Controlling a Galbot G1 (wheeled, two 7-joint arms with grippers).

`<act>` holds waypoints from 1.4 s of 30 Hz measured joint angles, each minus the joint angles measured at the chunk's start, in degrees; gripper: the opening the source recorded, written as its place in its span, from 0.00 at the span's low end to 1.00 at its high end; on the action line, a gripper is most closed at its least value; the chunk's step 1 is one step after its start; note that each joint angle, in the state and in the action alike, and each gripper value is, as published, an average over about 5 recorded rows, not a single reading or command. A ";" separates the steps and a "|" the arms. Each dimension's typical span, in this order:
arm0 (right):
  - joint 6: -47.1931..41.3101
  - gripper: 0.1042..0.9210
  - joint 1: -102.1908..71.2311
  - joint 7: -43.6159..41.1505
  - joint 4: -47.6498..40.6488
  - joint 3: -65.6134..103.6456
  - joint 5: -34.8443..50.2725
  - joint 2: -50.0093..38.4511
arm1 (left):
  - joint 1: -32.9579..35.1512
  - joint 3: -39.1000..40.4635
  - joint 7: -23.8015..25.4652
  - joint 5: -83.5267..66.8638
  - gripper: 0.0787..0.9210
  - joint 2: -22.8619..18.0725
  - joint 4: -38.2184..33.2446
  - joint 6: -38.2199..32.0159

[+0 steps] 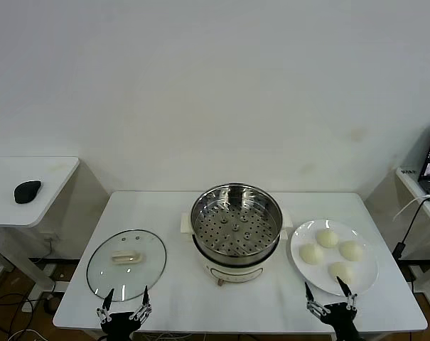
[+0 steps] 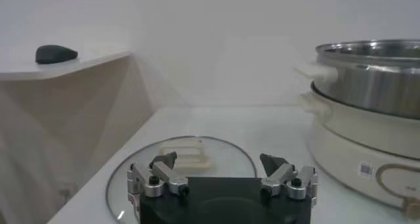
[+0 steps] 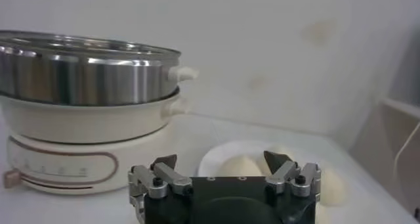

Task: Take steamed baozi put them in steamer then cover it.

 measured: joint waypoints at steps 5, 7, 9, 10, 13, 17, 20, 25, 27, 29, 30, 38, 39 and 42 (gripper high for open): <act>-0.29 0.88 3.61 -2.40 -1.37 2.04 -7.83 -4.04 | -0.52 -0.37 1.53 3.01 0.88 0.53 -0.48 1.23; -0.91 0.88 5.82 -4.49 -2.22 2.63 -11.14 -6.92 | -0.68 -0.52 2.41 4.72 0.88 0.72 -0.73 1.72; -1.99 0.88 8.21 -7.13 -3.18 2.89 -13.91 -10.23 | -0.83 -0.61 3.25 6.40 0.88 0.80 -0.89 2.13; -2.67 0.88 9.49 -8.67 -3.70 2.87 -15.13 -12.05 | -0.92 -0.64 3.61 7.18 0.88 0.81 -0.94 2.32; -5.00 0.88 13.74 -13.86 -5.43 1.95 -17.74 -17.99 | -1.21 -0.75 4.56 9.32 0.88 0.83 -0.85 2.83; -7.83 0.88 20.95 -21.29 -8.57 -2.25 -18.85 -25.98 | -1.62 -0.89 5.53 11.82 0.88 0.85 -0.49 3.18; -9.66 0.88 27.74 -26.89 -11.76 -7.64 -18.64 -31.12 | -1.97 -1.09 6.01 13.24 0.88 0.98 -0.22 3.41; -11.75 0.88 41.24 -36.10 -17.61 -20.46 -16.54 -37.80 | -2.32 -1.40 6.42 14.99 0.88 1.59 0.08 3.67; -12.00 0.88 47.34 -39.46 -19.91 -26.71 -15.57 -39.52 | -2.45 -1.53 6.50 15.66 0.88 1.84 0.23 3.59; -11.98 0.88 53.76 -42.51 -22.33 -33.39 -14.58 -40.74 | -2.63 -1.70 6.64 16.30 0.88 2.07 0.46 3.36; -11.88 0.88 57.01 -43.91 -23.58 -36.80 -14.10 -41.17 | -2.71 -1.77 6.73 16.58 0.88 2.20 0.60 3.20; -10.83 0.88 78.25 -52.08 -33.01 -59.91 -11.81 -41.67 | -2.93 -2.40 7.19 17.85 0.88 3.07 1.08 2.32; -10.75 0.88 79.97 -52.78 -34.01 -61.95 -11.71 -41.54 | -2.93 -2.53 7.23 17.92 0.88 3.17 1.05 2.29; -10.63 0.88 83.97 -54.38 -36.83 -66.83 -11.45 -41.05 | -2.88 -2.89 7.30 18.09 0.88 3.36 0.88 2.17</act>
